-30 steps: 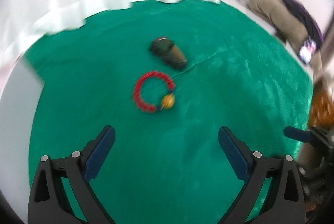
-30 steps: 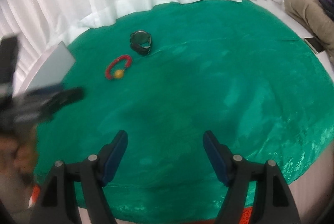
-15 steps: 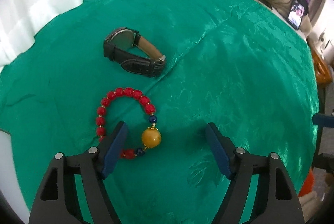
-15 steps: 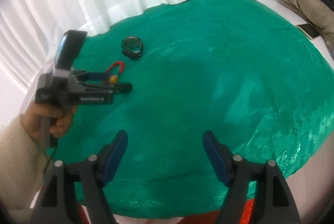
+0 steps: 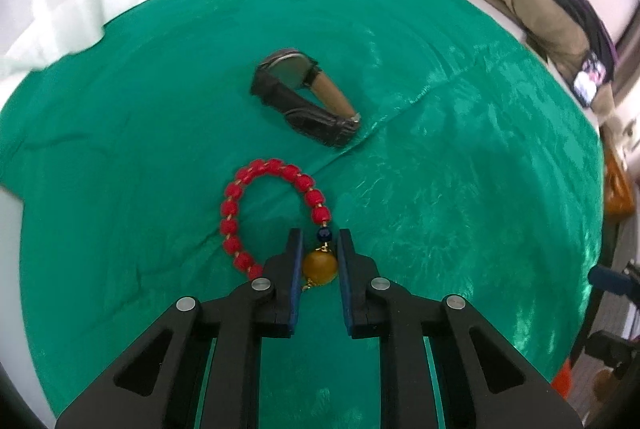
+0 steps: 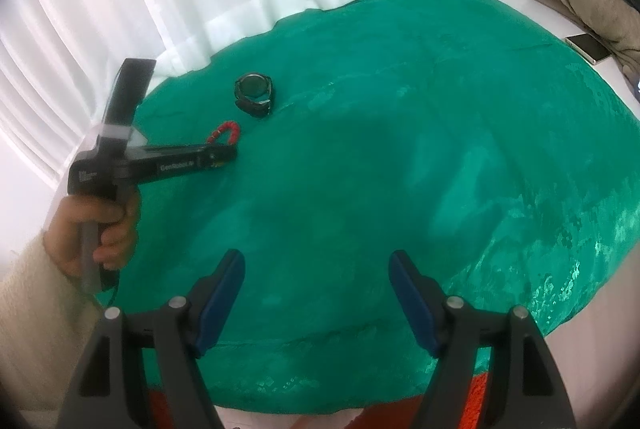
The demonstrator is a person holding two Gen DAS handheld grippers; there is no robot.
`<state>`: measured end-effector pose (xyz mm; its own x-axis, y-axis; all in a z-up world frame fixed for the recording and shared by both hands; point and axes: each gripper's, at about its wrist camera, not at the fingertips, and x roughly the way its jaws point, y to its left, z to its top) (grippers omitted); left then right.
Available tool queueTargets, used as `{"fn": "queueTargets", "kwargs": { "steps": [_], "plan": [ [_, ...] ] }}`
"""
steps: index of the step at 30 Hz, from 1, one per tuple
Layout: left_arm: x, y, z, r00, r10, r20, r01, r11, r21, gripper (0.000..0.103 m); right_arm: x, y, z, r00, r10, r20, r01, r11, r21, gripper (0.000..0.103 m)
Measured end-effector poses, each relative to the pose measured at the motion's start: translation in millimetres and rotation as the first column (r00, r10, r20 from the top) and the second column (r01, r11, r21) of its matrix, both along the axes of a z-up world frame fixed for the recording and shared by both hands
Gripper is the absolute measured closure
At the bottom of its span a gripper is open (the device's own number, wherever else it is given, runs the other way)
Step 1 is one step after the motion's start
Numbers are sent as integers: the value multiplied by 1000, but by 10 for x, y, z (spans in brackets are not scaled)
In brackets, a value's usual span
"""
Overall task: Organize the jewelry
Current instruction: 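Grasp the red bead bracelet by its amber bead with the left gripper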
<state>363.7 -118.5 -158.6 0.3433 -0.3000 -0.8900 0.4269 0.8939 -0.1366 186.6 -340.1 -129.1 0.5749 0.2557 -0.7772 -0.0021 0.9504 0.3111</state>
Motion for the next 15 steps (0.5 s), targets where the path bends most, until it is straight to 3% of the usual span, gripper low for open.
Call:
{"fn": "queueTargets", "kwargs": {
  "steps": [10,15],
  "plan": [
    [-360,509,107,998,61,-5,-62,997,-37,88,152,86,17,996,75,-56,-74,997,33,27],
    [-529,716,115,997,71,-27,-73,996,-59,88,596,-16,260,991,124,-56,-118,987,106,27]
  ]
}}
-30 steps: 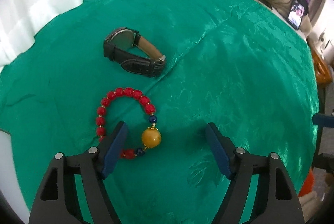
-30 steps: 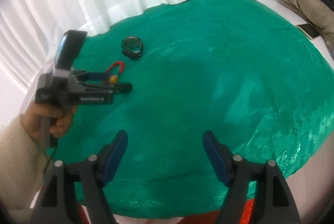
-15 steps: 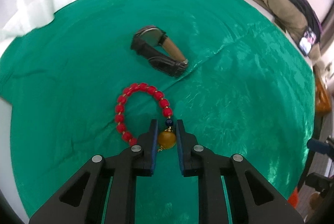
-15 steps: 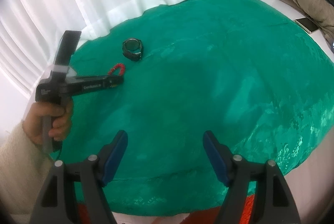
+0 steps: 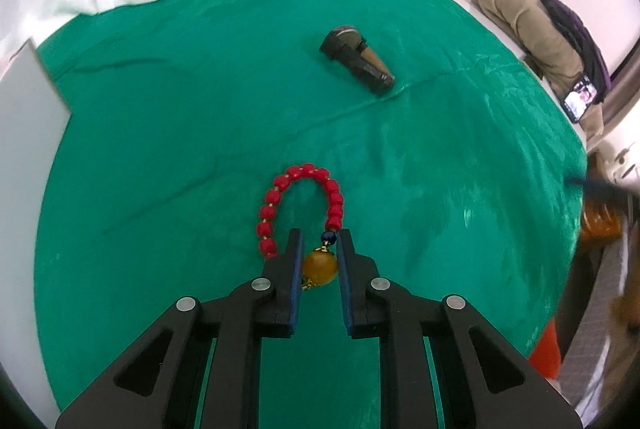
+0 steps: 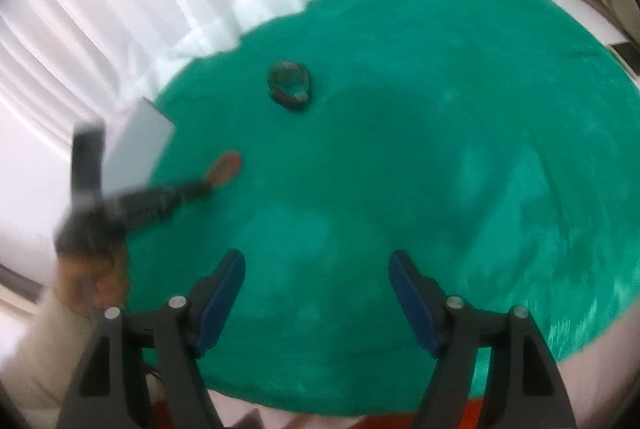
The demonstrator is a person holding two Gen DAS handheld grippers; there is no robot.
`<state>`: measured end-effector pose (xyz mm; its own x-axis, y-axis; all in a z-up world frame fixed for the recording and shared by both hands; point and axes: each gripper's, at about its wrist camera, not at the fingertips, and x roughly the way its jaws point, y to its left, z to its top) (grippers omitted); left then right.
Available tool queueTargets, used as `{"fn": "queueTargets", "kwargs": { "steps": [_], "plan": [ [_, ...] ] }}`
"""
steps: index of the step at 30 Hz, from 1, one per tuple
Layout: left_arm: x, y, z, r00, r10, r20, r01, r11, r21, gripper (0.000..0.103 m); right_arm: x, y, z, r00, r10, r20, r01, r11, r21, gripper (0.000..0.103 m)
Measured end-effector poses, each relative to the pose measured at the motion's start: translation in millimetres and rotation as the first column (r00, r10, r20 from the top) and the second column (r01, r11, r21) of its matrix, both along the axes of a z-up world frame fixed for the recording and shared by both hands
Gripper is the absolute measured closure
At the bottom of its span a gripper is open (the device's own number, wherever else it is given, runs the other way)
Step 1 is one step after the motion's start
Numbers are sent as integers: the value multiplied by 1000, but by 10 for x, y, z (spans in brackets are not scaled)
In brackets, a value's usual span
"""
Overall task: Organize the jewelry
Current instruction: 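Grasp the red bead bracelet by its amber bead with the left gripper, then grasp the black leather watch with the right gripper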
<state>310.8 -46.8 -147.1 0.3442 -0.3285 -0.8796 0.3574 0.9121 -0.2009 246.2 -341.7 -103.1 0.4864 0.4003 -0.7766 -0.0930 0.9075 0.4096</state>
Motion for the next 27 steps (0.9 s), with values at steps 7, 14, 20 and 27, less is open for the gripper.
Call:
{"fn": "queueTargets", "kwargs": {
  "steps": [7,14,20,27],
  "plan": [
    [-108,122,-57,999,31,-21,-32,999,-42,88,1113,330,140,996,94,-2,-92,978,-187,27],
    [-186,196,-96,998,48,-37,-51,997,-66,88,1731,1217,-101,960,276,-48,-280,930,-239,44],
    [-203,227,-121,997,47,-56,-52,995,-86,88,1921,1392,-307,967,239,-93,-256,915,-312,90],
    [-273,293,160,996,81,-30,-85,986,-144,88,1391,1025,61,979,204,-28,-206,967,-151,90]
  ]
}}
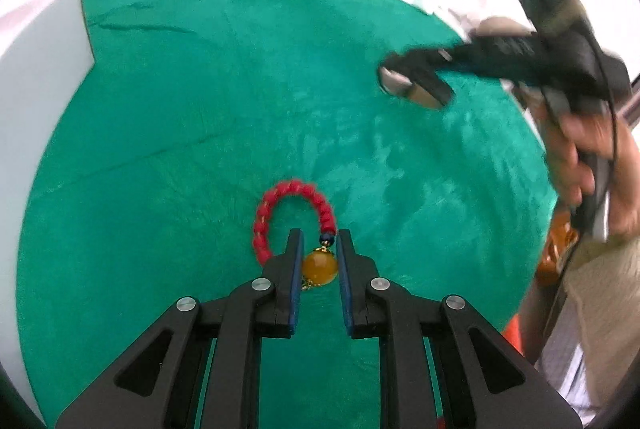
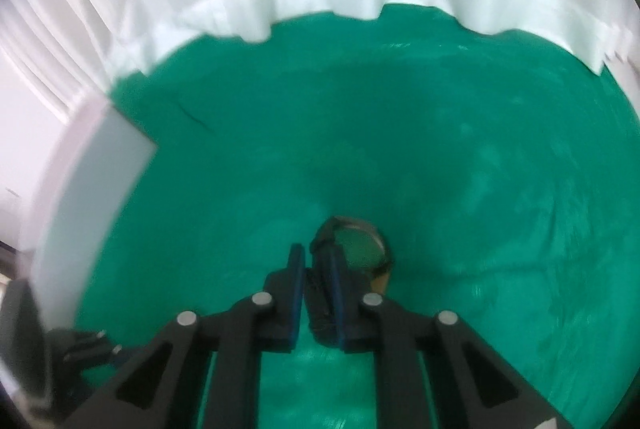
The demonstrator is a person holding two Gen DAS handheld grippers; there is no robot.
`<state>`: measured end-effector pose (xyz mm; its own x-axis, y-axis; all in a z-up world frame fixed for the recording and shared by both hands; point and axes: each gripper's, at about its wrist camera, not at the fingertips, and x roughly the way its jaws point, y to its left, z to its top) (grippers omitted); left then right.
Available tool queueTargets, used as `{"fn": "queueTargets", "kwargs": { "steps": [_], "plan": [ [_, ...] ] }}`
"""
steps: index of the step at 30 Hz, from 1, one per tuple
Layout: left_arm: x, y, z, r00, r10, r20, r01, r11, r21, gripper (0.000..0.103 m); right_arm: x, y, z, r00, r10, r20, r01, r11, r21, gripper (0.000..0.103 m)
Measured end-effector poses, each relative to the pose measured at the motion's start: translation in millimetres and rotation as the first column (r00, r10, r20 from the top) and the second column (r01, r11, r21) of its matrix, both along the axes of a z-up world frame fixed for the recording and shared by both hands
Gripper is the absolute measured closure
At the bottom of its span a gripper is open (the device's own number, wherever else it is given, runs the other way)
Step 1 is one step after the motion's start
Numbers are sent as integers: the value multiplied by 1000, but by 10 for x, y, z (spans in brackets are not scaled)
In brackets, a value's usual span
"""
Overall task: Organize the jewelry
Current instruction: 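Grasp the black leather watch with the right gripper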
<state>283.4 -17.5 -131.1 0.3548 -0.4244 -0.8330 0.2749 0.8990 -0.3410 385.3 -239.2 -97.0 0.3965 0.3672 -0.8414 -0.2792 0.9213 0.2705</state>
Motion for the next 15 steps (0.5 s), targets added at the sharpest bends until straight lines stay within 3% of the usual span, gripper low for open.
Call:
{"fn": "queueTargets", "kwargs": {
  "steps": [9,15],
  "plan": [
    [-278,200,541,996,88,33,-87,996,-21,88,-793,-181,346,999,31,42,-37,987,157,90],
    [-510,378,791,985,166,47,-167,986,9,88,-1126,-27,390,996,85,35,-90,981,172,90]
  ]
}}
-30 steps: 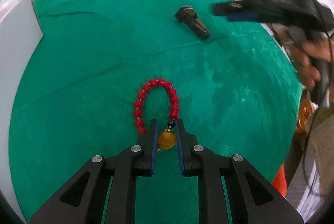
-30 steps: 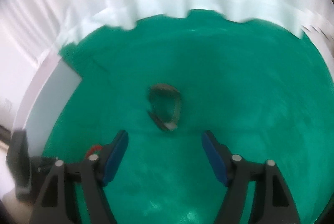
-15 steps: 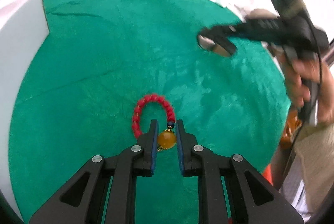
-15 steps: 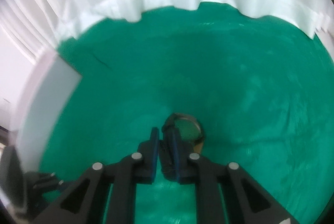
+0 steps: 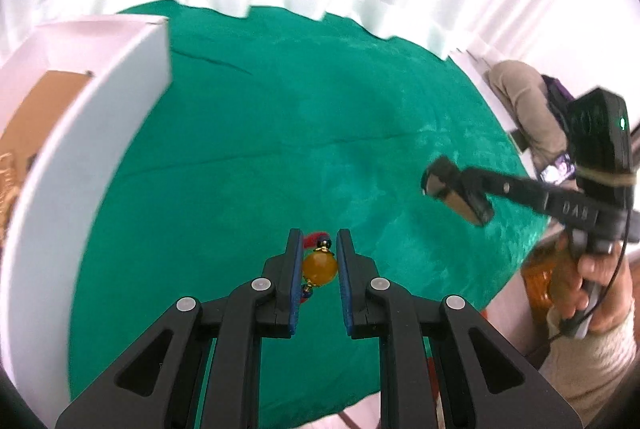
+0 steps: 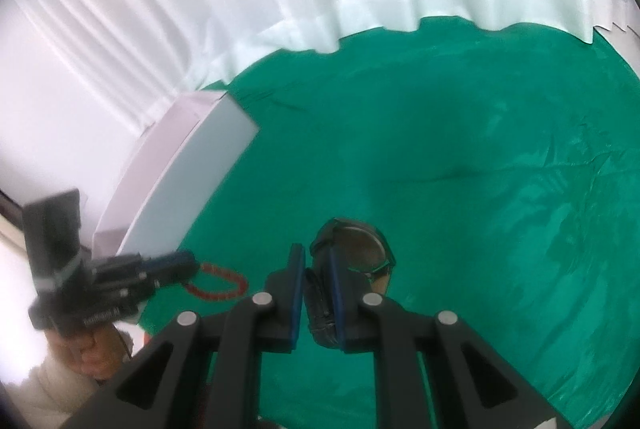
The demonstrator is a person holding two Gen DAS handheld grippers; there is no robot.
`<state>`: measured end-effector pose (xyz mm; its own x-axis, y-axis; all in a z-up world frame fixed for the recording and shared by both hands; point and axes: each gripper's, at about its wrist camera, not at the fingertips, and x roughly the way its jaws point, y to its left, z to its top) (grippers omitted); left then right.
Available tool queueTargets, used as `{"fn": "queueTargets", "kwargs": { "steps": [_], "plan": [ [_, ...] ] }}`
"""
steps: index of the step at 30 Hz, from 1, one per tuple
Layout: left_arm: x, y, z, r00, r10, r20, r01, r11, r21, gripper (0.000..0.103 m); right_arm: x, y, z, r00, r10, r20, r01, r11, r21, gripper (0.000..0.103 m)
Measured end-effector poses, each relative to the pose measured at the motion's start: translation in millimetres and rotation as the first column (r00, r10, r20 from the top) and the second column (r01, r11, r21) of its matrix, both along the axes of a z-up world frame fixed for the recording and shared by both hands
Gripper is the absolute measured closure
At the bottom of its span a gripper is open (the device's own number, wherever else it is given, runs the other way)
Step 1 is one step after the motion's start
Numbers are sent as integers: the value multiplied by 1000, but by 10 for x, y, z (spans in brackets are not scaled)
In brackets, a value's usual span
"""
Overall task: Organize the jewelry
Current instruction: 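Grasp the black leather watch with the right gripper, then carry the red bracelet and watch into the white box and open both grippers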
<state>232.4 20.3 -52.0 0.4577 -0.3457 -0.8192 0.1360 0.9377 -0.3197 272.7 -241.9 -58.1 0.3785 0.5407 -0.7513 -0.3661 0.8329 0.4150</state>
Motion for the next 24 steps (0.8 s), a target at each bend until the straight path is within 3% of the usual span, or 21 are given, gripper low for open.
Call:
{"fn": "queueTargets", "kwargs": {
  "steps": [11,14,19,24],
  "plan": [
    [-674,577,696,990,131,57,-130,991,-16,88,-293,547,434,988,133,83,-136,990,28,90],
    [-896,954,982,978,193,74,-191,981,-33,88,-326,802,607,976,184,117,-190,981,39,90],
    [-1144,1585,1391,937,326,126,-322,945,-47,88,-393,1370,946,944,279,176,-293,954,58,90],
    [-1253,2207,1622,877,442,190,-452,892,12,88,-396,2138,1261,892,387,236,-412,909,67,90]
  ]
}}
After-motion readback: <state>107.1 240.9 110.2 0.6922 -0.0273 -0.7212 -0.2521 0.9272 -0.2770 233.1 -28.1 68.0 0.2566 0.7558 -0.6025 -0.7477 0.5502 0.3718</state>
